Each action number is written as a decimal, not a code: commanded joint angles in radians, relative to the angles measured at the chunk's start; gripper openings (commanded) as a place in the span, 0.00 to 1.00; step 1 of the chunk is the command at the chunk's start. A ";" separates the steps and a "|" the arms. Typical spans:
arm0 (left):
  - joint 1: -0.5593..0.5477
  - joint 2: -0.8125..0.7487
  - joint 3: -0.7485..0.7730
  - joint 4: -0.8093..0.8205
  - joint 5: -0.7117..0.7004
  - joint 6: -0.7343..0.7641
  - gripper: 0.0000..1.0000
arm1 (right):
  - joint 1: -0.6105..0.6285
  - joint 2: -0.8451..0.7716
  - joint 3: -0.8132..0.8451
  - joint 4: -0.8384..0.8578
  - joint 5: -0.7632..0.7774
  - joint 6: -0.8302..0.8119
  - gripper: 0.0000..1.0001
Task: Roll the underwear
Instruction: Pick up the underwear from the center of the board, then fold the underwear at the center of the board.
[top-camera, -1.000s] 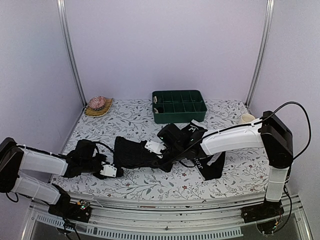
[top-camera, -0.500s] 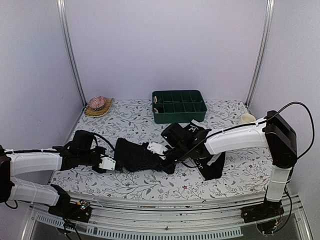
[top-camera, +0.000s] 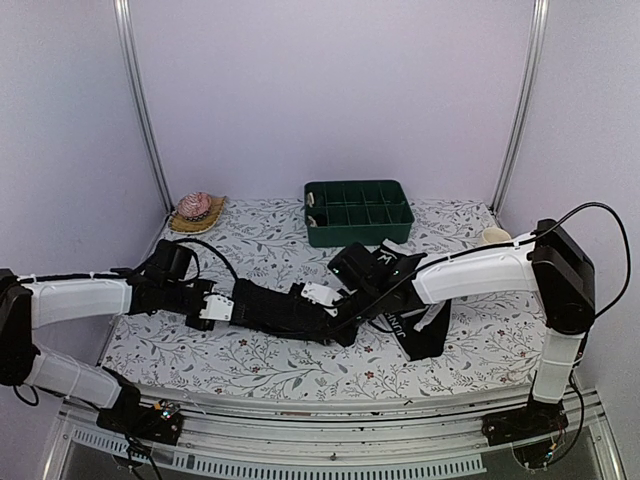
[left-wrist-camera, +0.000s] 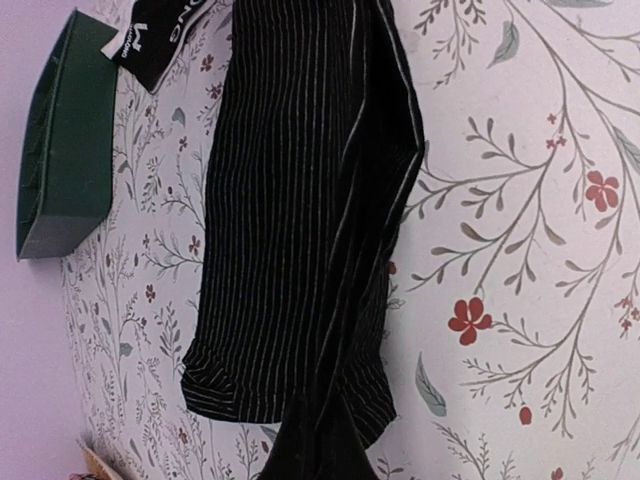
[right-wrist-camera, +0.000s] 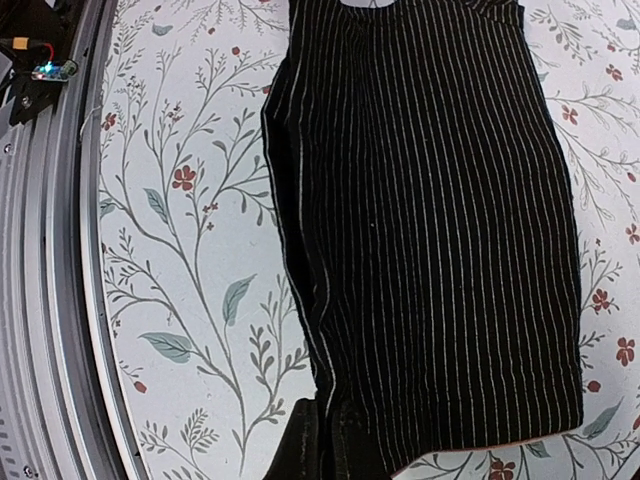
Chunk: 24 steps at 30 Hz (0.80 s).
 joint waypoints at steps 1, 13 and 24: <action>0.021 0.047 0.077 -0.020 0.056 0.001 0.00 | -0.025 0.013 0.017 -0.028 0.003 0.032 0.02; 0.023 0.175 0.205 -0.031 0.060 0.009 0.00 | -0.086 0.030 0.048 -0.044 -0.048 0.067 0.02; 0.027 0.121 0.154 -0.055 0.071 0.046 0.00 | -0.088 0.049 0.073 -0.071 -0.121 0.036 0.03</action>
